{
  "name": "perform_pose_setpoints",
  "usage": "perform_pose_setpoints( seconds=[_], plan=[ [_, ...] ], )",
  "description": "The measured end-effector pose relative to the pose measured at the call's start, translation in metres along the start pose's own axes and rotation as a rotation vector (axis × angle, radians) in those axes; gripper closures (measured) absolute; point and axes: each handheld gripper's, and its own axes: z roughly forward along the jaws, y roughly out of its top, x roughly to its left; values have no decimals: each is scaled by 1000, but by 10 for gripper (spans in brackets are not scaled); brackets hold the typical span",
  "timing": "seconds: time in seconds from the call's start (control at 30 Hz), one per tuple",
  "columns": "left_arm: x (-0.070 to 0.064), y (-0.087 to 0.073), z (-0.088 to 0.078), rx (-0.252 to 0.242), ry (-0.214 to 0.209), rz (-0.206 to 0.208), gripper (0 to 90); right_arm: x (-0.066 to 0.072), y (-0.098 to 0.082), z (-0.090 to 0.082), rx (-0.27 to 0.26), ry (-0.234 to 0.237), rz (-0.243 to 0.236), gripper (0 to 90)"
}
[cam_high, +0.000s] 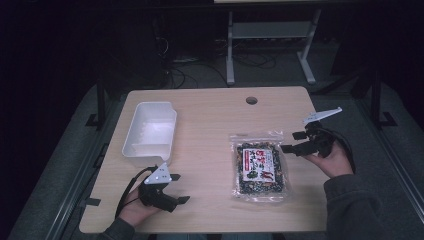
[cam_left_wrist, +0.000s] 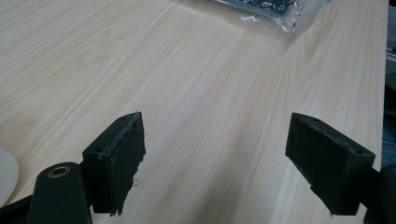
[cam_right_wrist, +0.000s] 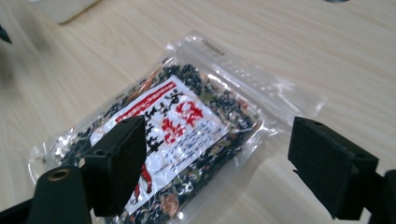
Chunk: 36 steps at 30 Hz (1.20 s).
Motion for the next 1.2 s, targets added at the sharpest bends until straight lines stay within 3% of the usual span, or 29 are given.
perform_pose_setpoints(
  seconds=[0.3,0.43,0.5,0.53,0.8,0.83,1.2],
  plan=[
    [0,0,0,0,-1,-1,191,-13,22,11,30,-21,17,197],
    [1,0,0,0,-2,-3,191,-25,34,25,60,-44,31,220],
    [1,-1,0,-1,-4,-4,192,-28,36,29,71,-42,45,220],
    [1,0,0,-2,-6,-6,191,-37,38,38,93,-49,75,228],
    [1,0,0,-3,-9,-3,191,-59,34,62,128,-88,181,265],
    [1,0,0,-2,-10,-3,191,-65,31,67,131,-80,216,288],
    [1,0,2,1,-14,-11,191,-79,21,88,172,-58,257,443]
  ],
)
